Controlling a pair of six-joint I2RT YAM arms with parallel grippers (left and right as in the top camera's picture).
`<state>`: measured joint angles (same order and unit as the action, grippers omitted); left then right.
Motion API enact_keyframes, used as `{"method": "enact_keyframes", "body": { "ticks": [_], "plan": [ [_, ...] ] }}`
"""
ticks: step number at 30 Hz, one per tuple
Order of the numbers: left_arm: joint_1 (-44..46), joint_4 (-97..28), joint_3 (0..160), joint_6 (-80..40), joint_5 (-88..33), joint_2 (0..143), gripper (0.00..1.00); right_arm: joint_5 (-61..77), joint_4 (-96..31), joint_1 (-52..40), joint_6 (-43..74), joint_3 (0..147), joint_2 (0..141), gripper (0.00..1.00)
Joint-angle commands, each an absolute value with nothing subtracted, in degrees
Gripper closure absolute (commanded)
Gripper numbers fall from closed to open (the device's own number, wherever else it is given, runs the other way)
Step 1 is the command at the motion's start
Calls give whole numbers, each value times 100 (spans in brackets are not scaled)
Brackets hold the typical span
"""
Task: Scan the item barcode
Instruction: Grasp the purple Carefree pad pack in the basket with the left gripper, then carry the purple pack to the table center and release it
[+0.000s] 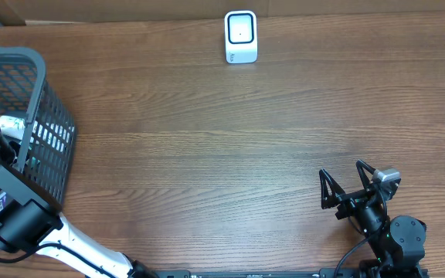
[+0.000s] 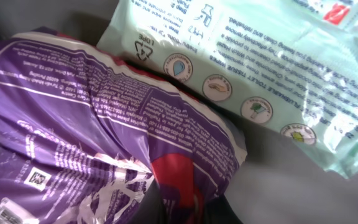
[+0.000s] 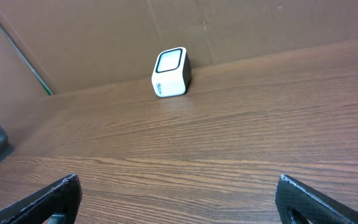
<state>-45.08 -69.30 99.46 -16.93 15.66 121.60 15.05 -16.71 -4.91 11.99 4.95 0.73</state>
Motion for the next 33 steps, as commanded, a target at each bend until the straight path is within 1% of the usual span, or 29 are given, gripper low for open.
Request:
{"method": "enact_keyframes", "body": {
  "ticks": [1, 7, 10, 15, 20, 24, 28, 32, 33],
  "plan": [
    [-4469, -7148, 10383, -1671, 1046, 12293, 96, 1509, -1815, -519, 1192, 563, 19, 0],
    [-4451, -7911, 11622, -1671, 598, 12081, 96, 1509, -1815, -519, 1192, 563, 19, 0],
    [-4418, -8361, 12527, -1671, 255, 11808, 96, 1509, -1815, -519, 1192, 563, 19, 0],
    [-4278, -8527, 13194, -1667, -104, 11242, 96, 1509, -1815, -519, 1192, 563, 19, 0],
    [-3911, -8399, 13517, -1461, -447, 10484, 96, 1509, -1815, -519, 1192, 563, 19, 0],
    [-3286, -8073, 13625, -1120, -416, 9835, 96, 1509, -1815, -519, 1192, 563, 19, 0],
    [-2403, -7719, 13625, -644, -259, 9303, 96, 1509, -1815, -519, 1192, 563, 19, 0],
    [-1186, -7701, 13614, -95, -257, 9190, 96, 1509, -1815, -519, 1192, 563, 19, 0],
    [-523, -7749, 13537, 71, -207, 9286, 96, 1509, -1815, -519, 1192, 563, 19, 0]
  ]
}}
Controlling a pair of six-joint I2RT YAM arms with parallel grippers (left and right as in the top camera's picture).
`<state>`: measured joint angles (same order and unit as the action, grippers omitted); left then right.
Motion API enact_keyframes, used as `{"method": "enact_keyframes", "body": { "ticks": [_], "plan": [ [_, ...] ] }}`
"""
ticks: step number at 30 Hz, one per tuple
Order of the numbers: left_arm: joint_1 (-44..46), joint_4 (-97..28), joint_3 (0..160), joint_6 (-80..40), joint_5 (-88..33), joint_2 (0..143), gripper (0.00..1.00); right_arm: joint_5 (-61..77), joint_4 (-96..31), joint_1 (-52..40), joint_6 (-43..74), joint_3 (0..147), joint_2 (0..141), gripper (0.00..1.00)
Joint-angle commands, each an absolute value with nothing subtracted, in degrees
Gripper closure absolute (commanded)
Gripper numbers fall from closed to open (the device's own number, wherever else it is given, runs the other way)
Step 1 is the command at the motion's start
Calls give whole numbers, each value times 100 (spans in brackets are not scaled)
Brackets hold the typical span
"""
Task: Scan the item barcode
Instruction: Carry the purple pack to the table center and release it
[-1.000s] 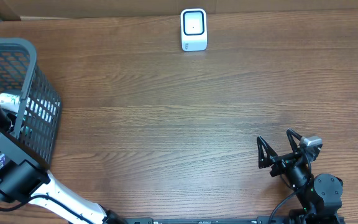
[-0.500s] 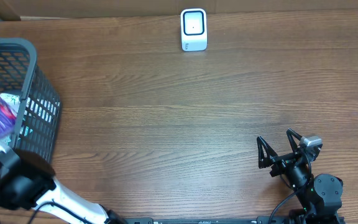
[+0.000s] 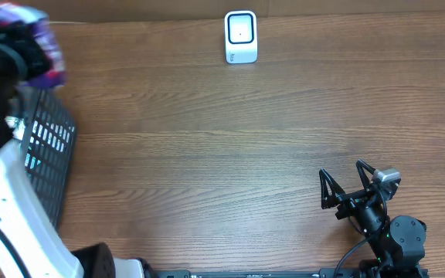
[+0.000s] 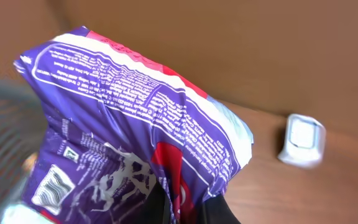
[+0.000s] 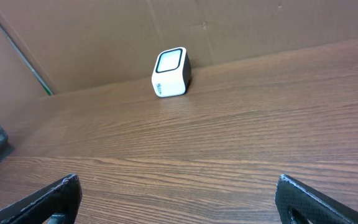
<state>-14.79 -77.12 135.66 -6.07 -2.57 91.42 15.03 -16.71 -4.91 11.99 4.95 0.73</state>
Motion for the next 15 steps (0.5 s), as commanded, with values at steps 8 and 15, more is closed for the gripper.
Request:
{"method": "enact_keyframes", "body": {
  "ticks": [8, 15],
  "plan": [
    [1474, -8075, 13104, 742, -126, 10311, 96, 1509, -1815, -519, 1192, 563, 19, 0],
    [2471, -8401, 12860, 972, 408, 11804, 96, 1509, -1815, -519, 1192, 563, 19, 0]
  ]
}}
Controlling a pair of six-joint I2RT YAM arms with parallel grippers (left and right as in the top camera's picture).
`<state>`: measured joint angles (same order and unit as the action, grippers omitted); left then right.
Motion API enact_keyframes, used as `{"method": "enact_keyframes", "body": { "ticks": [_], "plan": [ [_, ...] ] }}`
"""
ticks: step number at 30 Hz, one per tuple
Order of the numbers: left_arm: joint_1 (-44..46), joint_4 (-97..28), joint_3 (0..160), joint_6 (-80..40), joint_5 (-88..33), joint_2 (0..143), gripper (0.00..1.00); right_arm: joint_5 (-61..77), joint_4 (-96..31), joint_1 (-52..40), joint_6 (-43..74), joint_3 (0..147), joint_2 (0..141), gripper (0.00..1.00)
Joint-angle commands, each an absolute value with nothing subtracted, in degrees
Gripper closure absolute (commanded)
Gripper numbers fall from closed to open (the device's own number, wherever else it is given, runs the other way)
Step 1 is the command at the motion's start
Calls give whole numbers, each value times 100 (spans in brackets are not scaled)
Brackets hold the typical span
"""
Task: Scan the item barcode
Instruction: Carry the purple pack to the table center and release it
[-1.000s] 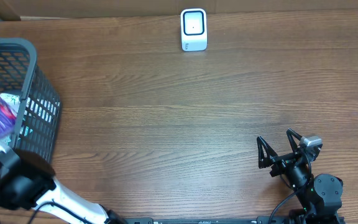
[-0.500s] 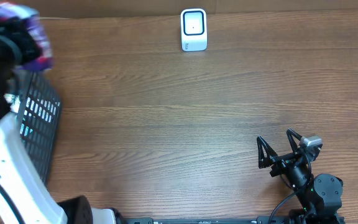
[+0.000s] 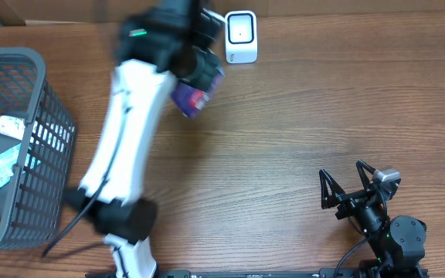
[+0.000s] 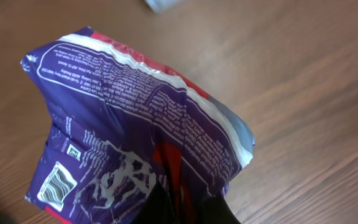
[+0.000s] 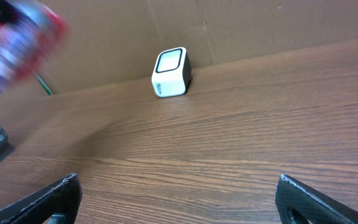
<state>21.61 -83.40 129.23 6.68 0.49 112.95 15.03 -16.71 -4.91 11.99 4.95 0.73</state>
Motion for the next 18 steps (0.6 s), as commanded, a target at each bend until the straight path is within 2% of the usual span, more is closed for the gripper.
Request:
{"method": "enact_keyframes", "body": {
  "ticks": [1, 8, 17, 18],
  "plan": [
    [2558, -8425, 12860, 1004, 412, 12003, 96, 1509, -1815, -519, 1192, 563, 19, 0],
    [3009, -8980, 12860, 1076, 377, 13100, 96, 1509, -1815, -519, 1192, 563, 19, 0],
    [3428, -8606, 12862, 1420, -349, 13447, 96, 1509, -1815, -519, 1192, 563, 19, 0],
    [3468, -8532, 12862, 1417, -351, 13447, 84, 1511, -1815, -519, 1192, 563, 19, 0]
  ]
}}
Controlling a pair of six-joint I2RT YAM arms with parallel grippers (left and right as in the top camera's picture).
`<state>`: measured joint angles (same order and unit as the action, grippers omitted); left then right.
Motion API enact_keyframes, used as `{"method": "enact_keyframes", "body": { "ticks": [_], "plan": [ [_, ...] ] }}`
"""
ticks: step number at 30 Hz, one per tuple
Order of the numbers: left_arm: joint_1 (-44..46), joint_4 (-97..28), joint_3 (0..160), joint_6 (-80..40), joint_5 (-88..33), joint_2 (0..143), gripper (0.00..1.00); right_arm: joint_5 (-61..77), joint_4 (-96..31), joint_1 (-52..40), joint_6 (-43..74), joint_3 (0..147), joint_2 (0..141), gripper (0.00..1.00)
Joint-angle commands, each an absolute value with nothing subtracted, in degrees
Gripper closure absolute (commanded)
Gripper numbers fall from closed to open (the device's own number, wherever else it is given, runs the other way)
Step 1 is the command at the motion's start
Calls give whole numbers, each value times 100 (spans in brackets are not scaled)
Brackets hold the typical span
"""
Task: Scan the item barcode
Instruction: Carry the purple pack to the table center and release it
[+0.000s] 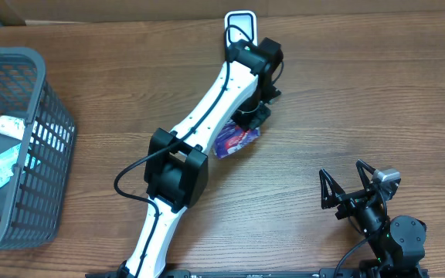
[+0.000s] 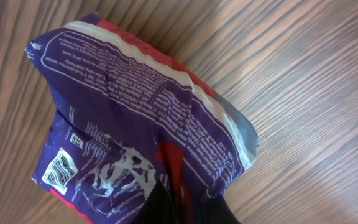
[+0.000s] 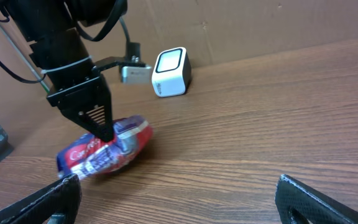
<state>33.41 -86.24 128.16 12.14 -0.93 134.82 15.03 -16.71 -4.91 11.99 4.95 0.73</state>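
Observation:
A purple and red snack bag lies low over the mid-table, pinched in my left gripper, which is shut on it. The left wrist view fills with the bag; a barcode shows at its lower left corner. From the right wrist view the bag touches or nearly touches the wood. The white scanner stands at the table's back edge, partly behind the left arm, and shows as the scanner there. My right gripper rests open near the front right, with nothing between its fingers.
A grey wire basket at the left edge holds several other items. A cardboard wall runs behind the scanner. The left arm stretches diagonally across the table's middle.
My left gripper carried the bag from just left of the scanner to a spot lower and further right, down near the table surface. The right arm has stayed still.
My left gripper was down inside the basket, shut on the purple bag beside a green wipes pack. Then it held the bag up above the basket, then near the scanner at the back. Now the bag is down at mid-table.

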Motion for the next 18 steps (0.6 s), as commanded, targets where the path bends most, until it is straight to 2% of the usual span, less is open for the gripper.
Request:
{"method": "enact_keyframes", "body": {
  "ticks": [1, 2, 8, 15, 18],
  "plan": [
    [3483, -8503, 12862, 1417, -379, 13447, 78, 1509, -1815, -519, 1192, 563, 19, 0],
    [3489, -8477, 12862, 1417, -454, 13447, 63, 1509, -1815, -519, 1192, 563, 19, 0],
    [3437, -8379, 13058, 1173, -600, 13445, 42, 1509, -1815, -519, 1192, 563, 19, 0],
    [3118, -8831, 14444, 624, -591, 13334, 38, 1509, -1815, -519, 1192, 563, 19, 0],
    [2779, -8997, 15294, 93, -561, 13190, 43, 1509, -1815, -519, 1192, 563, 19, 0]
  ]
}}
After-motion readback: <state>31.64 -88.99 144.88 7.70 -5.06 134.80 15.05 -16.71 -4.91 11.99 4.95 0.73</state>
